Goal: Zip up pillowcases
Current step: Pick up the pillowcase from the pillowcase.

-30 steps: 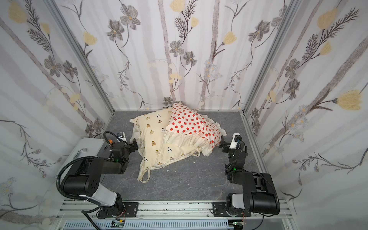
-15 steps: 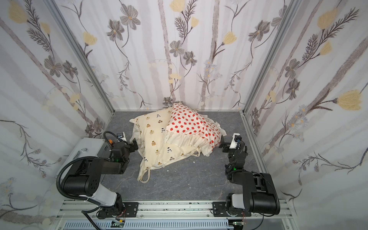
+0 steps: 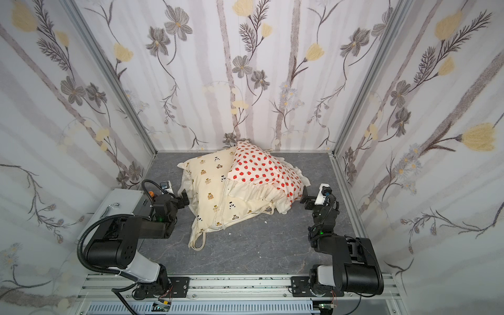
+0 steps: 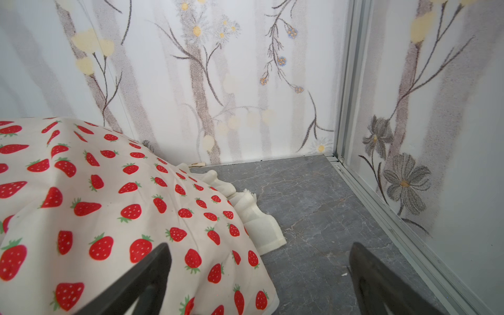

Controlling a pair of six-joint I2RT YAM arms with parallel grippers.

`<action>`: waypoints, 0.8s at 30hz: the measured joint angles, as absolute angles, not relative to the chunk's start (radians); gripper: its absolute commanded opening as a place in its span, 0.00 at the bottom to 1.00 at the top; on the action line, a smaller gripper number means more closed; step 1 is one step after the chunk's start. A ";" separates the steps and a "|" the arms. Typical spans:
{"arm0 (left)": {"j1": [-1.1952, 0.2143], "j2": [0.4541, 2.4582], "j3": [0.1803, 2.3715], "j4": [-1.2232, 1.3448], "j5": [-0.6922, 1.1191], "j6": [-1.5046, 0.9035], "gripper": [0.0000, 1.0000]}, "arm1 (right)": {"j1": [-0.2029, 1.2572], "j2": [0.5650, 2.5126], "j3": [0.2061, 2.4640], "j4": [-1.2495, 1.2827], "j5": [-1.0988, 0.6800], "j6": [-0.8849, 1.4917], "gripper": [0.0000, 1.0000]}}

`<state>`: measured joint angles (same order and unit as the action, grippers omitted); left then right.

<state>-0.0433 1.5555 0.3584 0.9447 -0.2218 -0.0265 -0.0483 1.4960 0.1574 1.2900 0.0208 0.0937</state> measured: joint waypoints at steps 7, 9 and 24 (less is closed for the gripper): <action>-0.044 1.306 0.394 0.767 -0.240 -0.036 1.00 | -0.055 1.335 0.176 1.212 0.118 0.130 1.00; -0.044 1.216 0.427 0.681 -0.247 -0.062 1.00 | -0.060 1.275 0.220 1.137 0.134 0.151 1.00; -0.030 0.938 0.687 0.121 -0.134 -0.494 1.00 | -0.144 1.213 0.445 0.532 -0.175 0.649 1.00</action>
<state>-0.0299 0.9382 0.6868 0.1207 -0.1345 -0.4938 -0.1436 1.2133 0.4450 0.5320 -0.1753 0.6495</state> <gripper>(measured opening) 0.998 0.998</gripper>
